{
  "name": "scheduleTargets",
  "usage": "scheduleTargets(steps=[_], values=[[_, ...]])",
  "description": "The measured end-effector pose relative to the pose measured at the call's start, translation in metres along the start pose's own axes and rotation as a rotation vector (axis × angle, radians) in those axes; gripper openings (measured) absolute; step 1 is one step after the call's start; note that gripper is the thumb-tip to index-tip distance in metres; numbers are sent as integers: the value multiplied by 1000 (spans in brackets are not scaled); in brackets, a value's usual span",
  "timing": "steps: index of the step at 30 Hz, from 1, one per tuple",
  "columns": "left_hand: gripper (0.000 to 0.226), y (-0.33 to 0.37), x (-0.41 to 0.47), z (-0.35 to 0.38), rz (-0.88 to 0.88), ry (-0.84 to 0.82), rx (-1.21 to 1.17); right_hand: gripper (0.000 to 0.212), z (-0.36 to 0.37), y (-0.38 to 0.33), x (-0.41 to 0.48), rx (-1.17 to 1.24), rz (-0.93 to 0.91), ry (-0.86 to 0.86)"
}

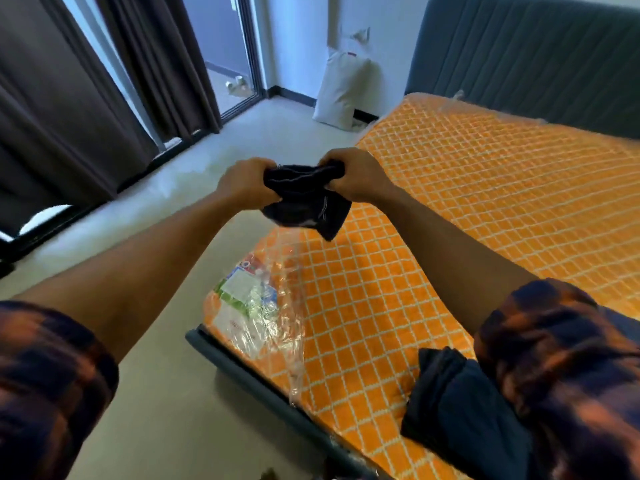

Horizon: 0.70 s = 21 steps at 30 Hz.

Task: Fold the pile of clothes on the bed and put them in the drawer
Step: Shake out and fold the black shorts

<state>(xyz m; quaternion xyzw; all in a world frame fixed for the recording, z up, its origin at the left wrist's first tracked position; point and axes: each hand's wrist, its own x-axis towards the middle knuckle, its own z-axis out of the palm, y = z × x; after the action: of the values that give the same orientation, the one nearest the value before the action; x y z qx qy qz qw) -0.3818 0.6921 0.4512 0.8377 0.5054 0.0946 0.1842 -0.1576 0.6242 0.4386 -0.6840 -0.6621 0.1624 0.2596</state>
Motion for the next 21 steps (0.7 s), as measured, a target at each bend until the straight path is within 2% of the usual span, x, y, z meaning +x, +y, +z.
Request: scheduleTargets(steps=[4, 8, 10, 13, 15, 18, 21], values=[[17, -16, -21, 72, 78, -81, 80, 22, 49, 34, -51, 97, 121, -50], [6, -43, -67, 158, 50, -343, 93, 15, 131, 68, -122, 32, 290, -252], [13, -56, -90, 201, 51, -556, 131, 12, 175, 82, -157, 9, 398, -420], [12, -81, -121, 251, 2, -966, 101, 18, 223, 90, -199, 44, 513, -806], [19, -97, -132, 268, -67, -1160, 44, 26, 239, 87, -214, 86, 544, -946], [27, -114, -122, 283, -137, -1189, -49, 26, 253, 96, -212, 119, 642, -850], [26, -123, -91, 293, -217, -1054, -179, 20, 261, 112, -191, 161, 707, -685]])
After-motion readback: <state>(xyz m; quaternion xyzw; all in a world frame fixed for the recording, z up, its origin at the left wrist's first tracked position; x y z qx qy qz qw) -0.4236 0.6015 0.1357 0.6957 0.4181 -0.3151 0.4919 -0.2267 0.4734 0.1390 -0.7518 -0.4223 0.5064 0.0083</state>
